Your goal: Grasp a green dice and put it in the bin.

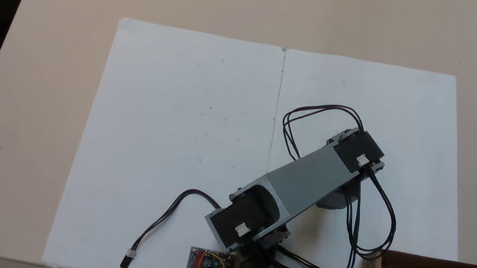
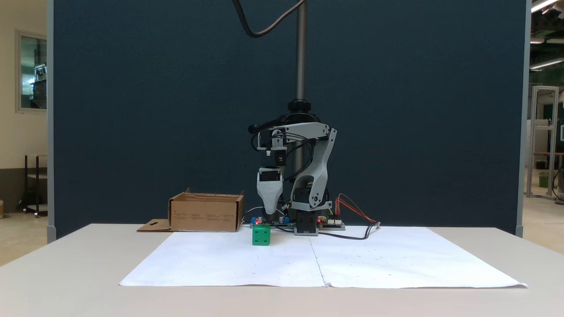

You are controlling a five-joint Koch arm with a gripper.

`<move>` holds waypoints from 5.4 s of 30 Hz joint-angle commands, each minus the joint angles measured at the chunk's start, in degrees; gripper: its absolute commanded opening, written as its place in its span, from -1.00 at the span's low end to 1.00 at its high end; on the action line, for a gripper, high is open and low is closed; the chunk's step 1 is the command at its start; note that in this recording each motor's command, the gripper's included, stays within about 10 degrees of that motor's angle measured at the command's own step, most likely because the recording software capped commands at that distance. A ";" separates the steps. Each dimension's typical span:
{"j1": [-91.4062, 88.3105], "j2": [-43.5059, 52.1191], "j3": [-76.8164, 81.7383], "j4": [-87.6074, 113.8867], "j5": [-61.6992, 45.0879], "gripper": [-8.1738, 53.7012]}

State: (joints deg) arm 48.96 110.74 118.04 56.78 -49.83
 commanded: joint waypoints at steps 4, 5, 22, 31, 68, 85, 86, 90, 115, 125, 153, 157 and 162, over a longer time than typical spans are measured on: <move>0.00 1.05 0.09 -3.96 -5.89 0.86; 0.00 0.88 0.26 -4.92 -5.89 0.86; 3.25 -6.68 1.32 -13.18 -10.37 0.86; 3.25 -6.59 3.78 -13.97 -10.11 0.79; 2.55 -6.59 10.28 -23.29 -2.81 0.71; 2.55 -8.00 10.72 -28.04 2.90 0.68; 2.55 -8.09 10.99 -28.04 2.90 0.68; 2.55 -8.00 12.04 -28.12 2.90 0.68; 2.20 -9.49 15.64 -37.35 2.90 0.66; 2.37 -10.90 16.17 -38.41 2.90 0.59; 3.43 -11.95 17.93 -39.46 2.55 0.24; 3.60 -11.95 18.11 -39.46 2.55 0.11; 3.69 -11.78 18.19 -39.46 2.55 -0.23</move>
State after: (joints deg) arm 51.68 99.05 134.74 21.01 -49.04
